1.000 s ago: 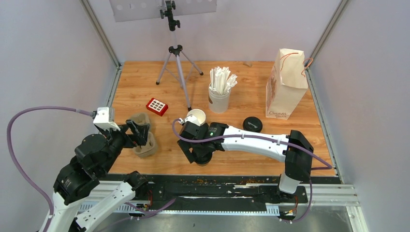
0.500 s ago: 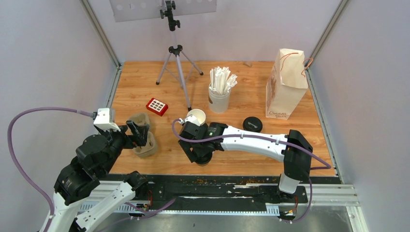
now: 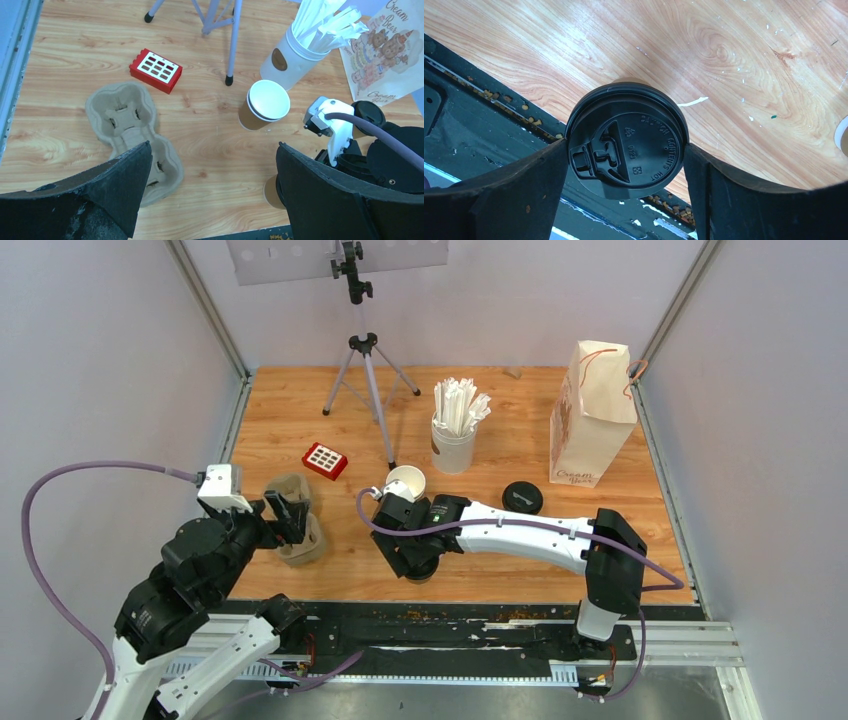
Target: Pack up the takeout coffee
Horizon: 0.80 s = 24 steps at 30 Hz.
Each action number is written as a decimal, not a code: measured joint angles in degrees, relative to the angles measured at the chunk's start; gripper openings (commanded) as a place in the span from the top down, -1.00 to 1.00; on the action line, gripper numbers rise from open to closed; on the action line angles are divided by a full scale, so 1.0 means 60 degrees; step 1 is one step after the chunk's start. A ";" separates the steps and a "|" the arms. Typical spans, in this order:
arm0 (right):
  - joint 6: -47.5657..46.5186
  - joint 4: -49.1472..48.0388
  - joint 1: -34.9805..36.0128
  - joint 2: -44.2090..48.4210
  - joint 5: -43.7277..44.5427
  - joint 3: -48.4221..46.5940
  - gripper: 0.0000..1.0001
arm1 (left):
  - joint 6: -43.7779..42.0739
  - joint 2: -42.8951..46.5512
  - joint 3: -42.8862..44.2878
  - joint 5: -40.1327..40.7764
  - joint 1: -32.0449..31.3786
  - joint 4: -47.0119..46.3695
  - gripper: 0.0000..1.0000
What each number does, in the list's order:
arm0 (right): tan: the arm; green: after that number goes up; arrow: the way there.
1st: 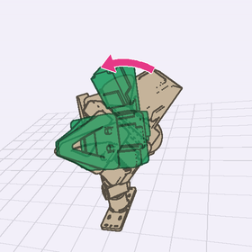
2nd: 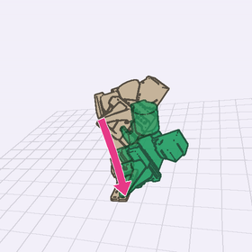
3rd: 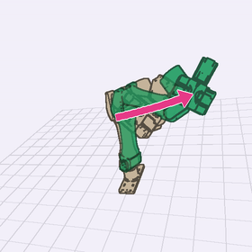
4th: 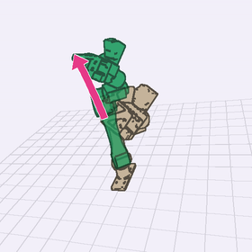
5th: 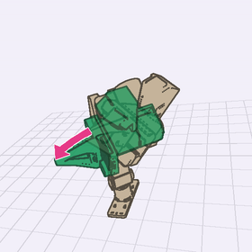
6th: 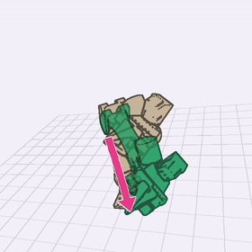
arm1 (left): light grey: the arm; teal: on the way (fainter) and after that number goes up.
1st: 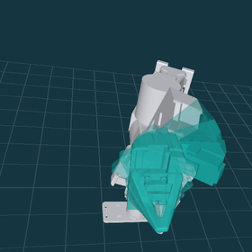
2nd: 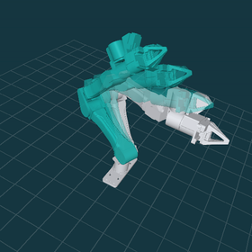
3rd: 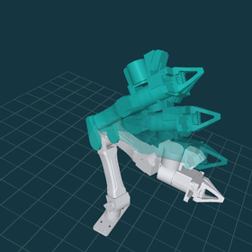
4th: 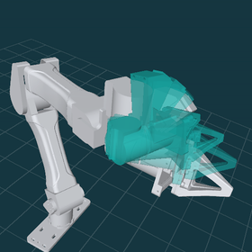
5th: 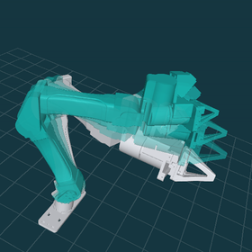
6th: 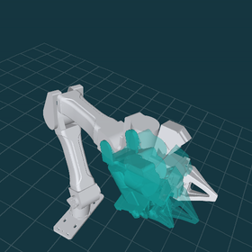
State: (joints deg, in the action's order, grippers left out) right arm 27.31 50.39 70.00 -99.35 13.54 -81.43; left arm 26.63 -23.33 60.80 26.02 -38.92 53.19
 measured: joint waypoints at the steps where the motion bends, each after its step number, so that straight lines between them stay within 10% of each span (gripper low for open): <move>1: 0.0000 0.0000 0.0004 0.0000 0.0007 0.0000 -0.59 | -0.0004 0.0000 -0.0015 0.0000 0.0000 0.0022 -1.00; 14: -0.0040 0.0073 -0.0404 0.0291 0.0233 0.0284 -0.50 | -0.0069 0.0171 -0.0117 -0.0084 0.0000 0.0113 -1.00; 24: -0.0590 0.0120 -0.2860 0.0973 0.0525 0.0561 -0.50 | -0.0106 0.0200 -0.0492 -0.0328 0.0000 0.0171 -1.00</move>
State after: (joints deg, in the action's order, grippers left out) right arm 23.77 51.11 52.84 -93.51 16.69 -78.06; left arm 26.00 -22.13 57.84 24.05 -38.92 54.22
